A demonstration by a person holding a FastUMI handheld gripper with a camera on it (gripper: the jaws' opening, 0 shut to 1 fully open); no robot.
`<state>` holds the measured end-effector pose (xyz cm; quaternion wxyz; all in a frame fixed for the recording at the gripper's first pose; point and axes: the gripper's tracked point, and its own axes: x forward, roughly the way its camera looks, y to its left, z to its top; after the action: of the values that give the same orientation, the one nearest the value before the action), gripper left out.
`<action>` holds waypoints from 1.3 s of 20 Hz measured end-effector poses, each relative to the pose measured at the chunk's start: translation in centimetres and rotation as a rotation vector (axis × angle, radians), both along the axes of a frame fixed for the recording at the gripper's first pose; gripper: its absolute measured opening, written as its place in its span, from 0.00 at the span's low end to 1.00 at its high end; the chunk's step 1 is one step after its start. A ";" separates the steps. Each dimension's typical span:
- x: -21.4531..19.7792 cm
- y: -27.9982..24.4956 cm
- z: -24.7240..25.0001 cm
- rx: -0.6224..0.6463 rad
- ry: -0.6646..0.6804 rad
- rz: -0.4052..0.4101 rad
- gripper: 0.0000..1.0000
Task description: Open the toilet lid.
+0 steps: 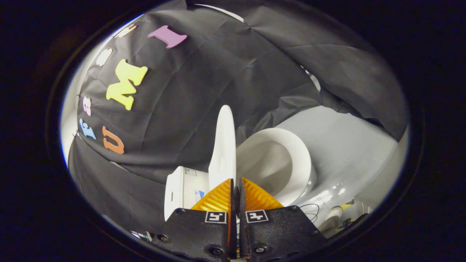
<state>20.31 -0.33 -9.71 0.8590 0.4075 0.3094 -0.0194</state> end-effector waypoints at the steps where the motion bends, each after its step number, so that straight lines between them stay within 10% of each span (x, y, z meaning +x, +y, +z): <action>1: 0.2 0.6 0.7 -0.013 -0.008 0.011 0.06; 26: 0.7 13.4 10.4 -0.237 -0.095 0.099 0.11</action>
<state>21.05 13.07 0.72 0.9146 0.2880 0.2839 0.0059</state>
